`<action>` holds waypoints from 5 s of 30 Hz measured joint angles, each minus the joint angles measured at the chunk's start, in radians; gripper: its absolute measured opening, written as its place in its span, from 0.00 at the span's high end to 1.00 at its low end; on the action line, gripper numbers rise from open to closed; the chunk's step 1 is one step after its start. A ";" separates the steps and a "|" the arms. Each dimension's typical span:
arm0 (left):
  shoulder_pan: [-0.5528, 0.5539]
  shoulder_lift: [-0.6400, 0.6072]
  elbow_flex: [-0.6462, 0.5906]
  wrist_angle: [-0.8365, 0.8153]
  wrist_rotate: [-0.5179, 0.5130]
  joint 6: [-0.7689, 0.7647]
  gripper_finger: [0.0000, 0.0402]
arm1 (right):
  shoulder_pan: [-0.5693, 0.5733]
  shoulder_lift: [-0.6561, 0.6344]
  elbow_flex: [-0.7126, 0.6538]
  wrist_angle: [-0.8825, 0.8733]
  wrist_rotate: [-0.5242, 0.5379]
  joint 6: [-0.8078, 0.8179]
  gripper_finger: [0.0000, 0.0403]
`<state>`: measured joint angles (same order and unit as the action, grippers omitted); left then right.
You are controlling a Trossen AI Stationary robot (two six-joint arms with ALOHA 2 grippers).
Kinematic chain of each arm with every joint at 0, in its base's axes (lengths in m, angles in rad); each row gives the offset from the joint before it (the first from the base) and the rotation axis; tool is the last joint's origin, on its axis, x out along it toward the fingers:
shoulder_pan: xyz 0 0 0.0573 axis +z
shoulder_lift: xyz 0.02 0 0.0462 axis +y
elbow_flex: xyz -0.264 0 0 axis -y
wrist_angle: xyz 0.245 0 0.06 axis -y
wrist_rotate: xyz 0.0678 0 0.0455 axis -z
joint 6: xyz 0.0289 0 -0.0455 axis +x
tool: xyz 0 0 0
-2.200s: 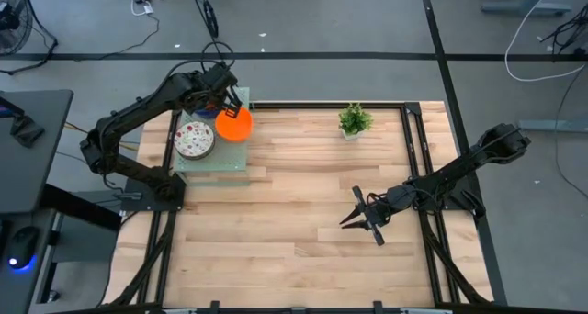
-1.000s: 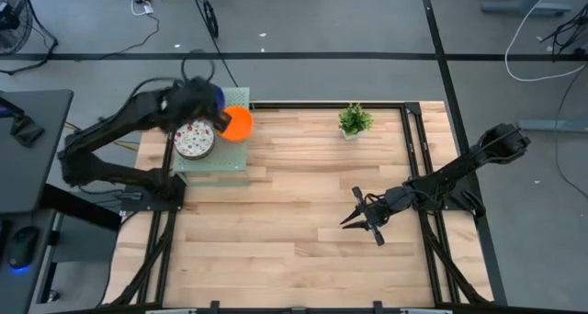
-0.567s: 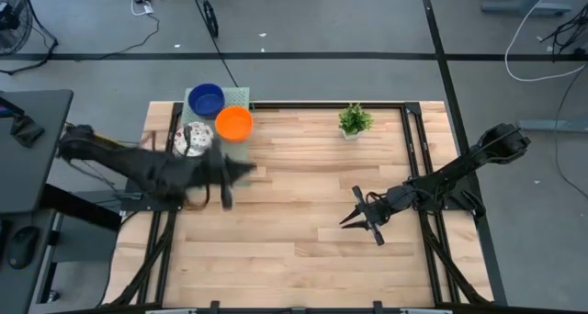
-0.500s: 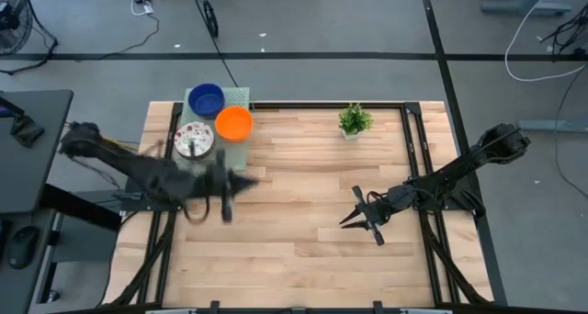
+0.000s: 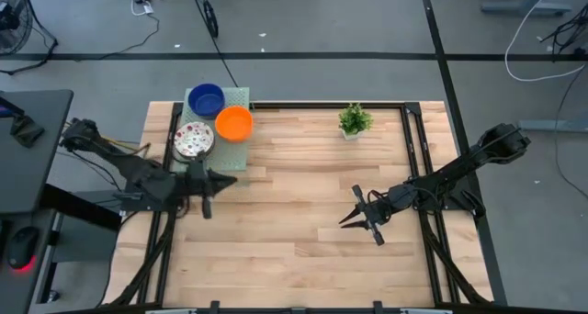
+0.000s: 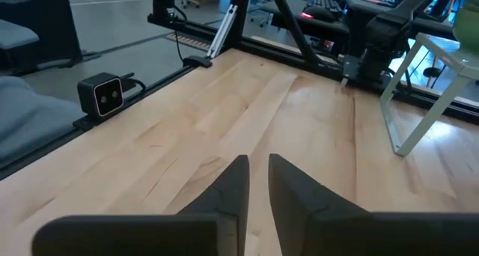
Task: Pick & Place Mini bowls
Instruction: Adjust the stack of white bowls on the shelf
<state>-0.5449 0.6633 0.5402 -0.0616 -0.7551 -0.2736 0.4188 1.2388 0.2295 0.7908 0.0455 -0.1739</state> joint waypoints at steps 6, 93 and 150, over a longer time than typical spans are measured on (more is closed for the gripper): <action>0.028 -0.211 -0.121 0.016 0.019 0.046 0.99 | -0.024 0.000 0.000 0.003 0.000 -0.008 0.86; 0.178 -0.483 -0.380 0.411 -0.362 0.503 0.99 | -0.039 0.000 0.000 0.003 -0.001 -0.016 0.86; 0.977 0.018 -0.188 0.478 0.204 0.334 0.99 | -0.069 0.000 0.000 -0.001 -0.013 -0.002 0.86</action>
<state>0.4317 0.6808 0.3519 0.4163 -0.5511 0.0602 0.3500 1.2387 0.2295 0.7893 0.0330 -0.1764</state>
